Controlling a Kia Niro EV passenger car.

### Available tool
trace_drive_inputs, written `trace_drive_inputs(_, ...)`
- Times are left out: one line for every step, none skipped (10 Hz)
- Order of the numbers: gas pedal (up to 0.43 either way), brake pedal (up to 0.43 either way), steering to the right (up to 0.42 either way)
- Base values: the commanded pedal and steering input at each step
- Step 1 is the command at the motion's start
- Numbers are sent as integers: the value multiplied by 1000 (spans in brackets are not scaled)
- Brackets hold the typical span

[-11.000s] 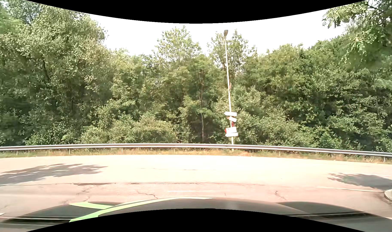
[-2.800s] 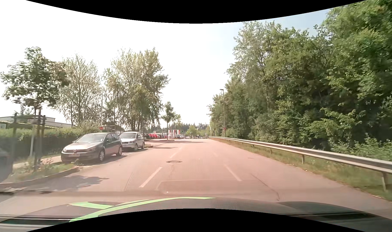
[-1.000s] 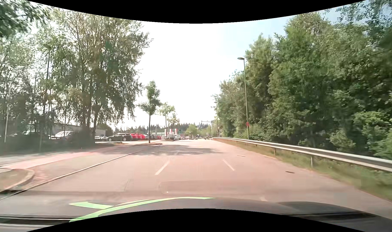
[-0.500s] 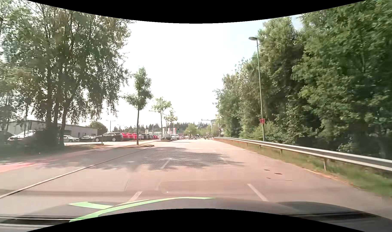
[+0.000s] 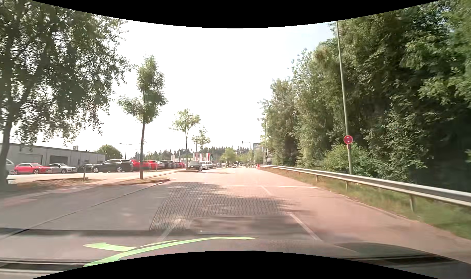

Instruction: Follow the waypoints while adhering to traffic rules and regulations

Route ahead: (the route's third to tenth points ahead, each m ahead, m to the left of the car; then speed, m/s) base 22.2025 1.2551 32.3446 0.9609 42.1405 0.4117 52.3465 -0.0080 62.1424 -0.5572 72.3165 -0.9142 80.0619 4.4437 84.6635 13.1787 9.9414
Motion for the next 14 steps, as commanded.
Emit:
trace_drive_inputs(110,0,0)
trace_drive_inputs(98,0,0)
trace_drive_inputs(98,0,1)
trace_drive_inputs(98,0,0)
trace_drive_inputs(98,0,0)
trace_drive_inputs(98,0,0)
trace_drive_inputs(98,0,0)
trace_drive_inputs(98,0,0)
trace_drive_inputs(87,0,0)
trace_drive_inputs(87,0,0)
trace_drive_inputs(87,0,0)
trace_drive_inputs(67,0,0)
trace_drive_inputs(67,0,0)
trace_drive_inputs(67,0,0)
